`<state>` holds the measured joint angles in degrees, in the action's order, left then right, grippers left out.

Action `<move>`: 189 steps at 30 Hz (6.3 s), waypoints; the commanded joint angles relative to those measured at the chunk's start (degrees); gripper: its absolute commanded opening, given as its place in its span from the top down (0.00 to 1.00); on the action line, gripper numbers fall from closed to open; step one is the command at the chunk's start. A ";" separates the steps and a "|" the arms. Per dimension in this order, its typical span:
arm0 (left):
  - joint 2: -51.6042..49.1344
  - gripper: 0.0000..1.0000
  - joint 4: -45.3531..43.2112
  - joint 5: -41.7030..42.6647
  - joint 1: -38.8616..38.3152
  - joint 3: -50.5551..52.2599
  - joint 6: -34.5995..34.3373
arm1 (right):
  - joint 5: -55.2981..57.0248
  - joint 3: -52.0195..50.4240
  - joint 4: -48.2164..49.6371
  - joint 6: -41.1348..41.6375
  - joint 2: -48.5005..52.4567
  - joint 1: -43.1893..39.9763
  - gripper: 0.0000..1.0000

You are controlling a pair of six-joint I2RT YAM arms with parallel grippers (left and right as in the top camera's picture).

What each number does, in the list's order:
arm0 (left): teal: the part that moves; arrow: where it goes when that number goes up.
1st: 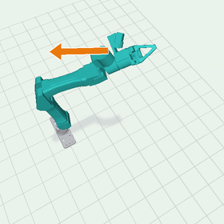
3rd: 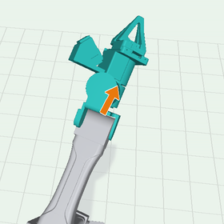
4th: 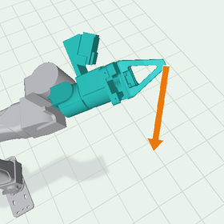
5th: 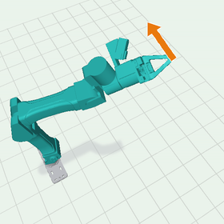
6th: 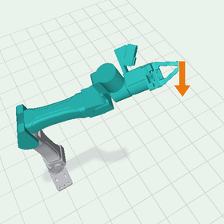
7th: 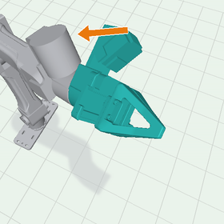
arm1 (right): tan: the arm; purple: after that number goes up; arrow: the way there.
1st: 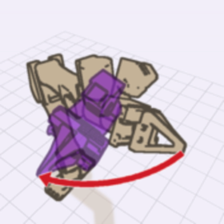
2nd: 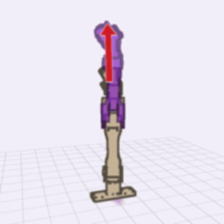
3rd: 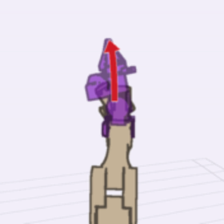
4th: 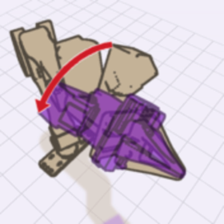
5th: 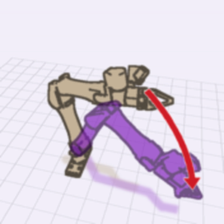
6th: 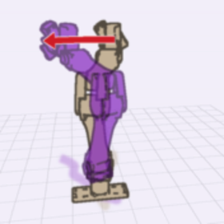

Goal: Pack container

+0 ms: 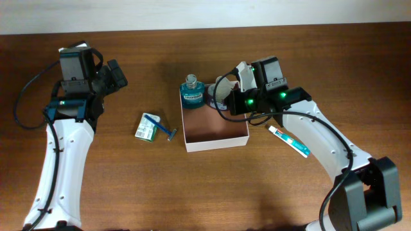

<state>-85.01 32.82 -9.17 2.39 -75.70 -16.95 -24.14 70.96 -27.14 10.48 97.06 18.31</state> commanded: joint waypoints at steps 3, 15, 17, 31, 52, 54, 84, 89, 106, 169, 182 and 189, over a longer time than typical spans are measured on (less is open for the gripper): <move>0.07 0.01 -0.13 0.20 0.28 -0.72 0.09 | 3.61 -0.24 1.33 -4.57 -0.81 0.00 0.94; 0.07 0.01 -0.13 0.20 0.28 -0.72 0.09 | 8.41 -0.24 3.10 -12.20 -0.81 0.00 0.94; 0.07 0.01 -0.13 0.20 0.28 -0.72 0.09 | 8.59 -0.24 4.13 -12.17 -0.81 0.00 0.95; 0.07 0.01 -0.13 0.20 0.28 -0.72 0.09 | 14.25 -0.24 6.67 -14.78 -0.81 0.00 0.94; 0.07 0.00 -0.13 0.20 0.28 -0.72 0.09 | 14.75 -0.11 -0.66 -14.78 -3.48 -0.04 0.52; 0.07 0.01 -0.13 0.20 0.28 -0.72 0.09 | 14.84 -0.09 -1.75 -14.78 -5.64 -0.31 0.44; 0.07 0.01 -0.13 0.20 0.28 -0.72 0.09 | 24.79 -0.63 -34.64 -14.75 -14.14 -13.07 0.45; 0.07 0.01 -0.13 0.20 0.28 -0.72 0.09 | 24.79 -0.66 -33.42 -14.80 -6.51 -13.07 0.54; 0.07 0.01 -0.13 0.20 0.28 -0.72 0.09 | 16.83 -0.68 -23.96 -32.79 4.59 -13.09 0.59; 0.07 0.01 -0.13 0.20 0.28 -0.72 0.09 | 18.32 -12.37 -7.82 -35.01 4.09 -15.32 0.95; 0.07 0.01 -0.13 0.20 0.28 -0.72 0.09 | 2.51 7.78 -31.41 -31.39 -4.11 -14.47 0.96; 0.07 0.00 -0.13 0.20 0.28 -0.72 0.09 | -0.02 12.39 -31.01 -31.65 -9.53 -5.11 0.96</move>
<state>-85.01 32.84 -9.17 2.39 -75.70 -16.95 -20.71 81.89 -59.57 -21.21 89.80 8.25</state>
